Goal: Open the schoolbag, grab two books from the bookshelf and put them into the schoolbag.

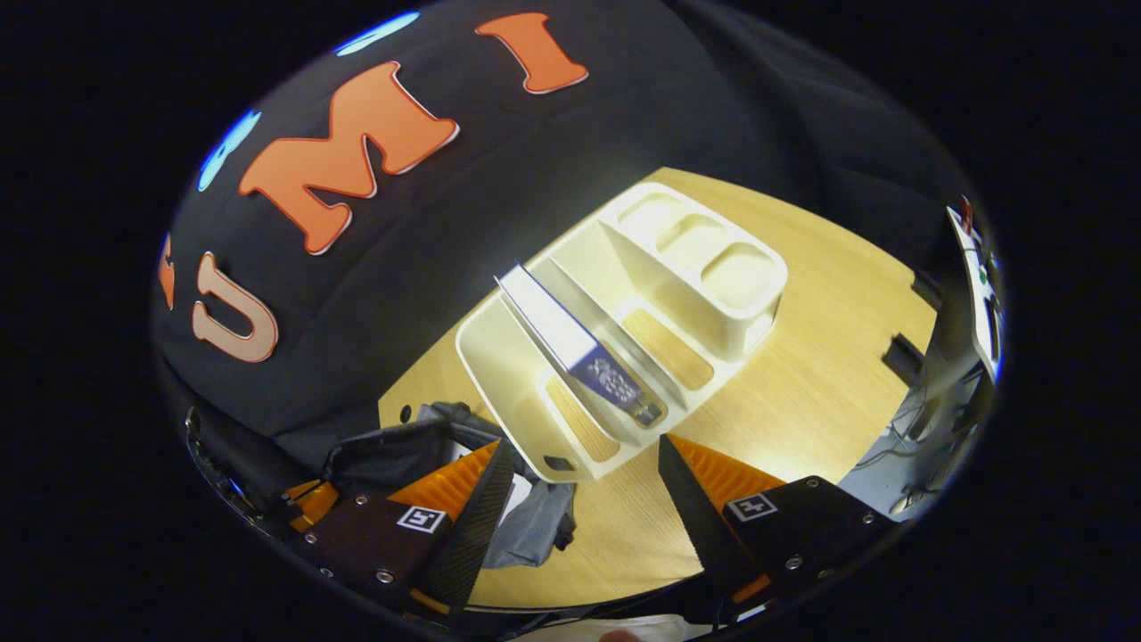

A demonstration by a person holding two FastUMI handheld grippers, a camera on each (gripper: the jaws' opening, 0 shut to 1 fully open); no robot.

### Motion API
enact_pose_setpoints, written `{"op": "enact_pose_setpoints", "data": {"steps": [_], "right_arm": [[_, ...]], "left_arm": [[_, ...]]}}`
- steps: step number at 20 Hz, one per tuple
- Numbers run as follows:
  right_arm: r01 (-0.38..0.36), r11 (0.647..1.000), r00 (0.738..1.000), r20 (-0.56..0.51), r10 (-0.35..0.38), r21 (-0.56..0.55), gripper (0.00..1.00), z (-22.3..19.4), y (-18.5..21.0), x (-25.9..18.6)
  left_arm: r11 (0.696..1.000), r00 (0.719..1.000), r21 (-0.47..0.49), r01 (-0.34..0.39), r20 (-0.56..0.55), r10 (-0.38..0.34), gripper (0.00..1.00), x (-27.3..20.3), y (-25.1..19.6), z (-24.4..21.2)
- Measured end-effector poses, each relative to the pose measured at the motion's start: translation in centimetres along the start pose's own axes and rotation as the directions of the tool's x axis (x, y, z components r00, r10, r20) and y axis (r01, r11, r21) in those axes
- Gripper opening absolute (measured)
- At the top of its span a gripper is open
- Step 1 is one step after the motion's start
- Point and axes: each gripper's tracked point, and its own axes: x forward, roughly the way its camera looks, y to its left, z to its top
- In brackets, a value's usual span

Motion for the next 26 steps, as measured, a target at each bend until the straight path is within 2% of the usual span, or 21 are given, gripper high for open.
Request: {"op": "enact_pose_setpoints", "data": {"steps": [3,6,12,16,20,23,25,26], "right_arm": [[0.041,0.995,0.998,0.041,-0.038,-0.088,0.98,3.5,-0.3,0.4],[0.071,0.975,0.997,0.030,-0.066,-0.210,0.98,5.5,0.3,1.3],[0.088,0.890,0.990,-0.062,-0.129,-0.447,0.99,7.7,2.0,4.6],[0.023,0.872,0.970,-0.199,-0.138,-0.488,0.99,7.0,3.4,8.1],[0.016,0.833,0.924,-0.311,-0.224,-0.552,0.99,5.4,2.1,11.2],[0.001,0.821,0.903,-0.352,-0.245,-0.570,1.00,4.4,1.8,12.8],[-0.005,0.829,0.897,-0.369,-0.244,-0.560,0.96,4.2,1.6,13.8],[-0.005,0.831,0.893,-0.377,-0.247,-0.557,0.87,4.2,1.4,14.0]], "left_arm": [[1.000,1.000,-0.012,0.028,0.010,-0.028,0.01,-0.2,-1.3,-0.2],[1.000,1.000,0.001,0.013,0.000,-0.013,0.00,-0.2,-1.6,-0.4],[1.000,1.000,-0.028,0.005,-0.019,-0.006,0.00,0.1,-2.1,-0.7],[0.998,1.000,-0.067,-0.010,-0.030,0.008,0.00,0.3,-2.0,-0.6],[0.995,0.999,-0.097,-0.027,-0.047,0.023,0.00,0.6,-2.3,-0.7],[0.994,0.998,-0.098,-0.038,-0.059,0.032,0.01,1.0,-2.6,-0.8],[0.993,0.997,-0.104,-0.050,-0.070,0.043,0.00,0.9,-2.6,-1.1],[0.993,0.996,-0.108,-0.053,-0.076,0.045,0.00,1.0,-2.7,-1.1]]}}
